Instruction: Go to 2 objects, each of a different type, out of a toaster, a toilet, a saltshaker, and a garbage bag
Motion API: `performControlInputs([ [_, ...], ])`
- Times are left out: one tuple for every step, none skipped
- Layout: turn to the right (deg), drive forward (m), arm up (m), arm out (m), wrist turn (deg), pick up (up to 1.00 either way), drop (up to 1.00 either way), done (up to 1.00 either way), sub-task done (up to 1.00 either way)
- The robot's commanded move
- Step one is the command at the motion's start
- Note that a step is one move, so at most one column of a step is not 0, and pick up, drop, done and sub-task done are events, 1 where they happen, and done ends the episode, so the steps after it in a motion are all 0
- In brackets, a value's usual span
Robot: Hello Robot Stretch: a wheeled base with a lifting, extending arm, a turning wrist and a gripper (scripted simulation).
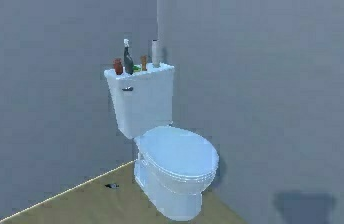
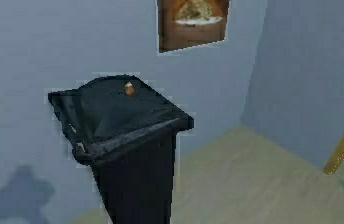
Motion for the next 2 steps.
performControlInputs([
  [0.0, 0.00, 0.00, 0.00, 0.0, 0.00, 0.00, 0.00, 1.00],
  [-45.0, 0.00, 0.00, 0.00, 0.0, 0.00, 0.00, 0.00, 0.00],
])
